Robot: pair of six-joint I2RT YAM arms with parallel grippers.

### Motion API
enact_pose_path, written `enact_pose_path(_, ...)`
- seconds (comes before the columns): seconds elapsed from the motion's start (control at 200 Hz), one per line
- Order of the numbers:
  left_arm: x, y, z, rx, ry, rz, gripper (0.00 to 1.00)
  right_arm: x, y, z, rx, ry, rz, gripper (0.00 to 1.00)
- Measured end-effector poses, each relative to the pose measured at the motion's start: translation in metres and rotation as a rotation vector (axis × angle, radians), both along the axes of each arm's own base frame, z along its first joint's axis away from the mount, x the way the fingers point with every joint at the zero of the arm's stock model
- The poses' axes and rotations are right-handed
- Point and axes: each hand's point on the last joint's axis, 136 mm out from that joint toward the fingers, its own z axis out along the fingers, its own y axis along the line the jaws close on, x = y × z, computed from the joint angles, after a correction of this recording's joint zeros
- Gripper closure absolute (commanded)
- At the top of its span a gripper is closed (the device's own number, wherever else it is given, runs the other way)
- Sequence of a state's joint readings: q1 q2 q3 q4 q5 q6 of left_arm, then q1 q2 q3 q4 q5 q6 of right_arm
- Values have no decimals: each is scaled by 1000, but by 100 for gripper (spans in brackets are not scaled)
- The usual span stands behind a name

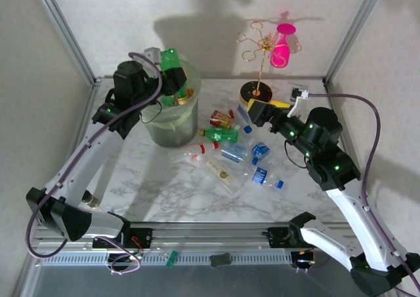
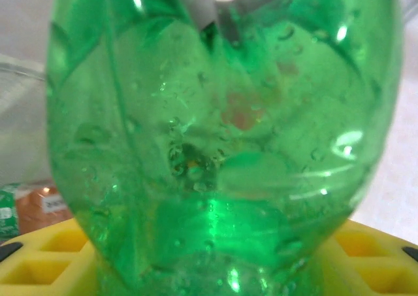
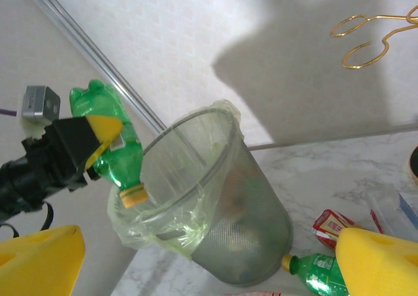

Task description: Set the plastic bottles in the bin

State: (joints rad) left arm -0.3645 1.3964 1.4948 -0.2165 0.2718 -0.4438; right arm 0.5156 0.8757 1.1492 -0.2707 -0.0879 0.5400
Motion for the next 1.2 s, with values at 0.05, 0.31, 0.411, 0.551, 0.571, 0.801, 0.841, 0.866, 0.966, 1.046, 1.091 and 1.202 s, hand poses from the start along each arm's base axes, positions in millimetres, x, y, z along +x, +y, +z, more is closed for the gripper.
enact_pose_path(0.05, 10, 4, 0, -3, 3, 17, 93, 1, -1, -1, -6, -1, -6, 1)
enact_pose_path(0.31, 45, 34, -18, 42, 58, 243, 89, 5, -6, -9, -40, 8, -40, 1)
enact_pose_path(0.411, 60, 52, -17, 49, 84, 369, 89, 5, -7, -11, -50, 12, -47, 1)
enact_pose_path(0.551, 75, 62, -37, 55, 155, 463, 89, 8, -9, -14, -65, 14, -65, 1)
enact_pose_path(0.571, 77, 62, -43, 59, 170, 471, 89, 9, -9, -15, -67, 16, -66, 1)
enact_pose_path(0.801, 82, 70, -105, 130, 334, 542, 83, 16, -10, -23, -90, 34, -89, 1)
enact_pose_path(0.841, 82, 71, -109, 139, 347, 551, 83, 17, -9, -25, -92, 37, -89, 1)
enact_pose_path(0.866, 81, 73, -111, 146, 353, 557, 83, 17, -9, -26, -94, 40, -89, 1)
enact_pose_path(0.966, 78, 77, -115, 158, 366, 577, 83, 19, -8, -32, -101, 51, -88, 1)
enact_pose_path(1.046, 76, 78, -120, 166, 378, 586, 83, 20, -7, -35, -107, 59, -88, 1)
enact_pose_path(1.091, 75, 78, -125, 175, 389, 588, 82, 21, -7, -36, -109, 62, -88, 1)
enact_pose_path(1.202, 67, 75, -141, 225, 422, 584, 81, 21, -7, -40, -115, 68, -87, 1)
